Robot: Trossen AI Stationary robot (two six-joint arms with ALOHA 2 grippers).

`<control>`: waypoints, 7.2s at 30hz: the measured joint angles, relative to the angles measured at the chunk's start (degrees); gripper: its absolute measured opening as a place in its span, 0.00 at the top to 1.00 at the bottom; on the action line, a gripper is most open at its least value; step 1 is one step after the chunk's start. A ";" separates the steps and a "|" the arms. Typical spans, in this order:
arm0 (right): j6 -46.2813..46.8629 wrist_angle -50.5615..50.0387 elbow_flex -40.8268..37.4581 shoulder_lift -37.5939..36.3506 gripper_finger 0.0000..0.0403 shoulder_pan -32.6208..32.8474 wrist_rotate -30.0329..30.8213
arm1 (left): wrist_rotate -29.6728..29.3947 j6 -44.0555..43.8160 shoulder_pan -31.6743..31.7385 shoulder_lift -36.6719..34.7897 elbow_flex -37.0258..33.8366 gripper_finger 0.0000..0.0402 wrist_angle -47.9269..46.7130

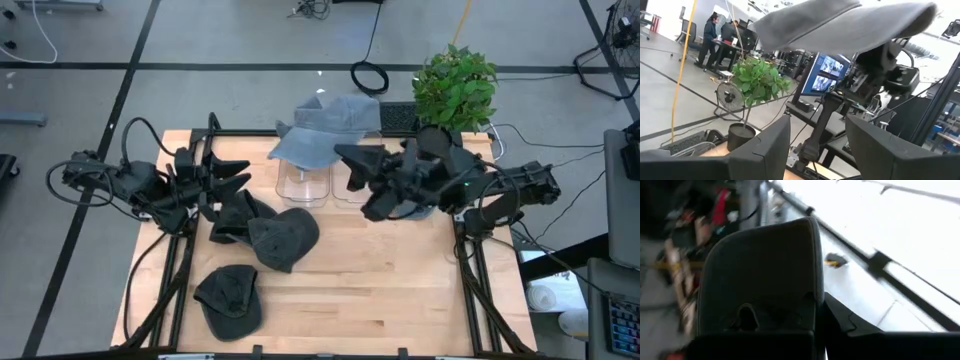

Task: Pick & Place hat
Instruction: Put the bottom gray cap into the left transparent bin

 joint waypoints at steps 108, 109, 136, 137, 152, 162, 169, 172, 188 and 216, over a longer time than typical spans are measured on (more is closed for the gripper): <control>12.89 -4.21 0.02 -0.01 0.72 12.41 7.01 | 42.79 -49.08 8.63 24.50 20.22 0.98 26.52; 14.29 -3.81 0.02 -0.03 0.70 13.17 8.51 | 43.76 -49.22 9.08 24.50 20.22 0.98 26.18; 84.33 -18.91 0.00 -10.29 0.62 19.59 32.33 | 59.38 -17.37 17.90 22.27 20.24 0.98 12.38; 87.55 -20.56 0.00 -10.74 0.61 18.81 30.42 | 59.41 -15.78 17.90 21.95 20.24 0.98 11.50; 119.64 -34.46 0.02 -11.89 0.61 1.79 -3.36 | 58.90 1.69 17.90 19.50 20.34 0.98 1.77; 126.82 -34.00 0.07 -9.63 0.61 -7.70 -20.66 | 55.03 11.90 17.77 19.54 27.88 0.98 -14.56; 127.22 -32.80 0.00 -7.15 0.61 -10.80 -26.83 | 54.92 14.05 16.97 19.77 29.90 0.98 -17.37; 126.53 -31.60 0.02 -6.75 0.61 -11.84 -28.45 | 54.91 14.22 16.21 19.88 29.90 0.98 -17.42; 130.01 -26.24 0.00 -4.73 0.46 -12.59 -39.23 | 54.93 14.32 14.82 22.86 29.88 0.98 -15.38; 132.74 -24.42 0.02 -5.13 0.99 -11.30 -44.66 | 47.84 12.26 15.45 22.79 29.86 0.78 -14.39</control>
